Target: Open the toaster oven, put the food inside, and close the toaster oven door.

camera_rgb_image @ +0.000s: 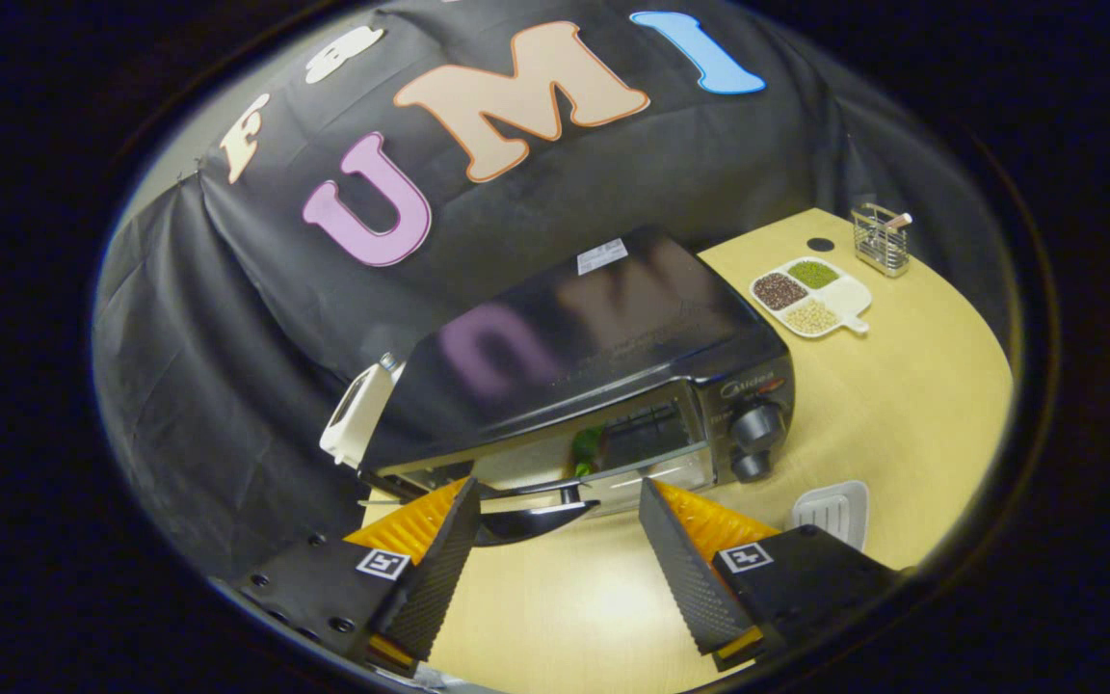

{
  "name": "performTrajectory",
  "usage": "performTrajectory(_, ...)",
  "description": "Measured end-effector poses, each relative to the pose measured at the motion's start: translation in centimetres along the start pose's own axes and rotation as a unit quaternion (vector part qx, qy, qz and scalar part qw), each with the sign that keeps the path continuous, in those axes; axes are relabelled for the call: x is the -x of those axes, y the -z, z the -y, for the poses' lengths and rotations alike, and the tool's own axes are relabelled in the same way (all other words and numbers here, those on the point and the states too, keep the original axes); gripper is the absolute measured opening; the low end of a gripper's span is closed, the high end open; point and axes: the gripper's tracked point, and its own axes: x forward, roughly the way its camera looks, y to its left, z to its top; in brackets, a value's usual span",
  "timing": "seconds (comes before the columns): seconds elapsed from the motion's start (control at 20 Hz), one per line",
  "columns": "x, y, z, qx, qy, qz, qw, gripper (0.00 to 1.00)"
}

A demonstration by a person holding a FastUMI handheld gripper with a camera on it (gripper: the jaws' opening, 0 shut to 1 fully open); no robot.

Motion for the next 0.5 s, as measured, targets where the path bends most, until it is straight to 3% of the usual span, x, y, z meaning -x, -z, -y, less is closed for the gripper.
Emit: performTrajectory(0.5,-1.5,-1.6,-0.1,-0.007,0.006,0.012,1.0,1.0)
